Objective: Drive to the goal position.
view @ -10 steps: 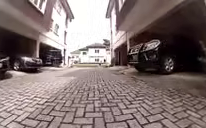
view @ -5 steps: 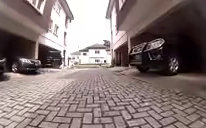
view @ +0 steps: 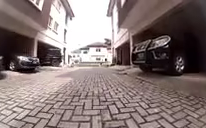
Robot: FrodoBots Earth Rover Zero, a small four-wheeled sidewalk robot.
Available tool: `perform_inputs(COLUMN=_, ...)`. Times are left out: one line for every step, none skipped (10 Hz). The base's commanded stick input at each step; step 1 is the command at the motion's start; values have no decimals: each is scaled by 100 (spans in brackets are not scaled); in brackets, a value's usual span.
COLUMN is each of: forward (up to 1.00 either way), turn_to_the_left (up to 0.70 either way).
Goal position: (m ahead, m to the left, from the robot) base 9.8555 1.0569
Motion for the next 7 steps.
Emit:
perform_inputs(forward=50, turn_to_the_left=0)
perform_inputs(forward=50, turn_to_the_left=0)
perform_inputs(forward=50, turn_to_the_left=0)
perform_inputs(forward=50, turn_to_the_left=0)
perform_inputs(forward=50, turn_to_the_left=0)
perform_inputs(forward=50, turn_to_the_left=0)
perform_inputs(forward=50, turn_to_the_left=0)
